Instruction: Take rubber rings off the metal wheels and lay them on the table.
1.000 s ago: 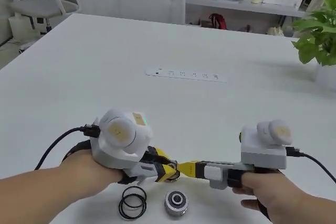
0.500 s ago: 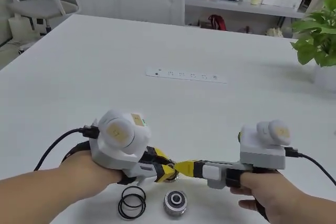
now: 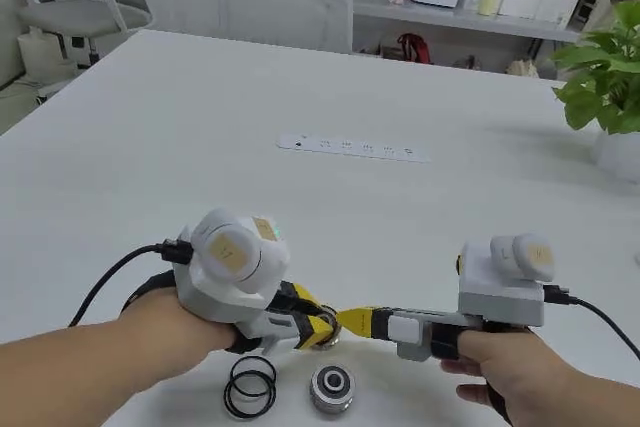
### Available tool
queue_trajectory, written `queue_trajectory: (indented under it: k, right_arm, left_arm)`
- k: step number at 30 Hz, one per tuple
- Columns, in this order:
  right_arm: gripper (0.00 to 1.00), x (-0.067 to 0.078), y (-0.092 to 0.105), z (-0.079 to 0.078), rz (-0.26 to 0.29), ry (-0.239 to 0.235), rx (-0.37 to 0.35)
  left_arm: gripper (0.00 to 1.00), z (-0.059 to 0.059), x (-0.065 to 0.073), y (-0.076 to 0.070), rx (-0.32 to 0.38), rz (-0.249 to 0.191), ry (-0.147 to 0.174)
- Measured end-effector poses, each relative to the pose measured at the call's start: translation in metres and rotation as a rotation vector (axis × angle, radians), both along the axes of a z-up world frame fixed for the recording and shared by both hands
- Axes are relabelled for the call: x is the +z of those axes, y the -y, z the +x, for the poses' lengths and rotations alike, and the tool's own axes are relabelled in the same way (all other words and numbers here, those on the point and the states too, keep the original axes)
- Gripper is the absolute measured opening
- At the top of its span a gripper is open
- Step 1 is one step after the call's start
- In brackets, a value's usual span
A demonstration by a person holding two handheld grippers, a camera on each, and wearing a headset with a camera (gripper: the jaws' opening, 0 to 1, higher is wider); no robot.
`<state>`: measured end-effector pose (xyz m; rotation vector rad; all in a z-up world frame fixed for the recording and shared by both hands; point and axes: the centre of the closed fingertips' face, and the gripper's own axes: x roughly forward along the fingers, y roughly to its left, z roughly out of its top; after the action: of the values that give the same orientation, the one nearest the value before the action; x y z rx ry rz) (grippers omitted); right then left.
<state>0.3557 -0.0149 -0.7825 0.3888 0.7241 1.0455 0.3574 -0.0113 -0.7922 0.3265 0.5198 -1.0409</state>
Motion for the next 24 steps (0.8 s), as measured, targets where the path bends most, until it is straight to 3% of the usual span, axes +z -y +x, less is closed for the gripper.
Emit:
queue_trajectory:
  k: [2,4,8,15,24]
  right_arm:
    - [0.00,0.000,0.000,0.001,-0.001,0.002,-0.003]
    - [0.00,0.000,0.000,0.001,-0.004,0.007,-0.004]
    - [0.00,0.000,0.001,0.001,-0.007,0.009,-0.005]
    - [0.00,0.002,-0.002,0.000,-0.007,0.017,0.006]
    - [0.00,0.008,-0.008,-0.001,0.010,0.025,0.018]
  left_arm:
    - [0.15,0.000,0.002,-0.003,0.017,0.002,-0.020]
    - [0.21,0.001,0.005,-0.005,0.024,-0.006,-0.018]
    - [0.25,0.003,0.019,-0.010,0.044,-0.061,-0.033]
    - [0.30,-0.007,0.035,-0.026,0.028,-0.077,-0.015]
    - [0.44,-0.018,0.048,-0.052,0.039,-0.096,0.002]
